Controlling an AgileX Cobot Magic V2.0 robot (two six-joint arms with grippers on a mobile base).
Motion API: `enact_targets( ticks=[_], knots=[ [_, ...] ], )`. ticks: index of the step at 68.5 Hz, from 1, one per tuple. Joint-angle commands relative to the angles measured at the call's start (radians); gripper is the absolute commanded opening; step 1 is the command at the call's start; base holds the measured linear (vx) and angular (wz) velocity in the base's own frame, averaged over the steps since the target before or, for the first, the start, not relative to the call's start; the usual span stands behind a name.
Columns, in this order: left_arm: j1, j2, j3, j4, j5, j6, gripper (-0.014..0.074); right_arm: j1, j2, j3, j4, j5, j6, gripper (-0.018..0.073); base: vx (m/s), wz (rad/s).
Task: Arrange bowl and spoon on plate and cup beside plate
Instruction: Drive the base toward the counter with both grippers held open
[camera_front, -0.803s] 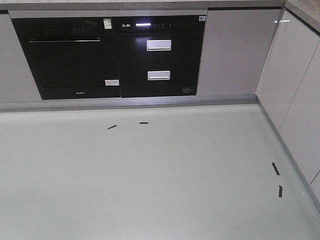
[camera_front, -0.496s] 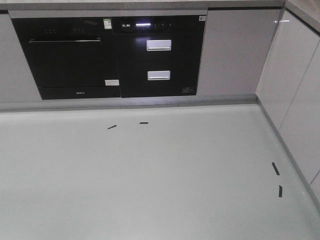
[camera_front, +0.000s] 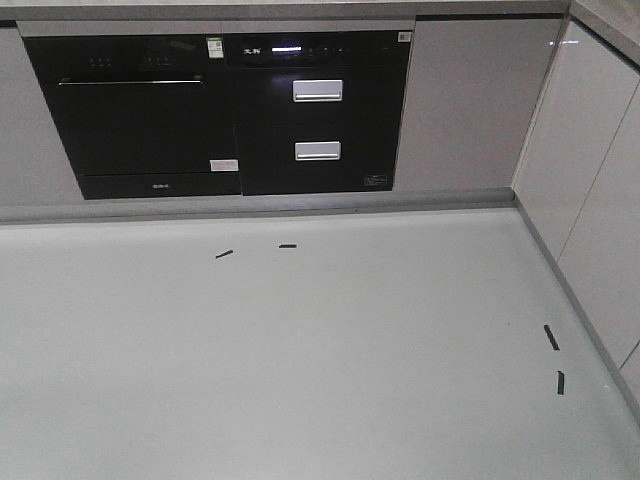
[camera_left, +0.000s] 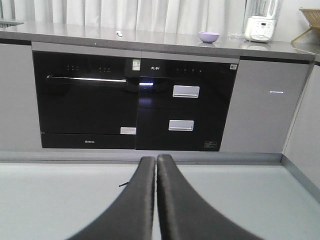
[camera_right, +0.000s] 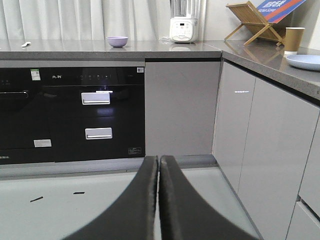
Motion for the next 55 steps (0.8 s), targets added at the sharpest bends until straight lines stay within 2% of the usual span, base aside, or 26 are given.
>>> enact_targets(
  ticks=[1,55],
  knots=[
    [0.003,-0.005,-0.007,-0.001,-0.078,-0.010,-0.0006,0.001,-0.008,0.004,-0.010,-0.072,-0.006,-0.0003,0.00,0.00],
    [0.003,-0.005,-0.007,-0.001,-0.078,-0.010,-0.0006,0.001,-0.008,0.004,-0.010,-0.071,-0.006,-0.0003,0.04,-0.01]
  ],
)
